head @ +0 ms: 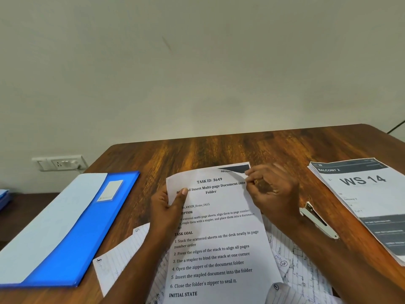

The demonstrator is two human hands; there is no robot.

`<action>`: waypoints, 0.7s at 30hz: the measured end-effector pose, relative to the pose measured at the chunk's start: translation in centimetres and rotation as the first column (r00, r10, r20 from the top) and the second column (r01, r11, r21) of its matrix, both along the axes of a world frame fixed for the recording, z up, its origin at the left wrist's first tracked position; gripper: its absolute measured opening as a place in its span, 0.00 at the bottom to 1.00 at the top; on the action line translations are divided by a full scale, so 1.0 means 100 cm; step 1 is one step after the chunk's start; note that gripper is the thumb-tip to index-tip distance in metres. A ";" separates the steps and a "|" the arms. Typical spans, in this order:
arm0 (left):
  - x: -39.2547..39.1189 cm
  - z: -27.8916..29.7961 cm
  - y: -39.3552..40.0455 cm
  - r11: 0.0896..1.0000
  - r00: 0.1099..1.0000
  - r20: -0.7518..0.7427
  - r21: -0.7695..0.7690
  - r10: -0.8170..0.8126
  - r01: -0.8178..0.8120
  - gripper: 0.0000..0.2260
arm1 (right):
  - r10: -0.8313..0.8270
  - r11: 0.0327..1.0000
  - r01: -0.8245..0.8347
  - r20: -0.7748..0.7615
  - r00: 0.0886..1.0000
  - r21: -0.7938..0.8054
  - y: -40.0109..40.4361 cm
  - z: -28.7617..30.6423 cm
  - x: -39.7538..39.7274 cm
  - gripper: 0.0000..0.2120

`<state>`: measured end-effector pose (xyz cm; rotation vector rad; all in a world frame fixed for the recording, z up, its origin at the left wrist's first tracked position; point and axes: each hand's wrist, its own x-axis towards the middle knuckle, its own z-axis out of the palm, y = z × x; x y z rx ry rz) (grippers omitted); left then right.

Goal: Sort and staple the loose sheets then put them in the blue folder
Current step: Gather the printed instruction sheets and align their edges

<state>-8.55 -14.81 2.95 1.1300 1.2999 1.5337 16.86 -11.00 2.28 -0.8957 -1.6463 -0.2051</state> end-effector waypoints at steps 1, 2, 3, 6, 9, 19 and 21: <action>0.000 0.000 0.000 1.000 1.000 0.002 -0.004 0.000 0.000 0.04 | -0.004 1.000 0.004 -0.010 1.000 -0.005 0.000 0.001 0.000 0.06; 0.000 0.001 0.000 1.000 1.000 0.004 -0.006 -0.002 0.002 0.04 | -0.008 1.000 0.008 -0.019 1.000 -0.011 0.000 0.002 -0.001 0.07; 0.000 0.001 -0.001 1.000 1.000 0.007 -0.007 -0.004 0.004 0.04 | -0.009 1.000 0.009 -0.026 1.000 -0.021 0.000 0.003 -0.001 0.07; 0.000 0.001 -0.001 1.000 1.000 0.015 -0.007 -0.009 0.009 0.04 | 0.002 0.995 -0.006 -0.046 0.999 -0.098 0.000 0.004 -0.004 0.10; 0.000 0.001 -0.002 1.000 1.000 0.011 -0.006 -0.013 0.013 0.05 | 0.008 0.989 -0.015 -0.046 0.999 -0.145 0.001 0.000 -0.005 0.10; 0.001 0.002 -0.002 1.000 1.000 0.013 0.010 -0.004 0.004 0.05 | -0.094 0.994 0.091 0.054 0.994 0.052 -0.001 0.000 -0.005 0.09; 0.001 0.001 -0.002 1.000 1.000 0.015 0.008 -0.004 0.004 0.05 | -0.104 0.990 0.095 0.080 0.991 0.103 -0.001 -0.002 -0.005 0.04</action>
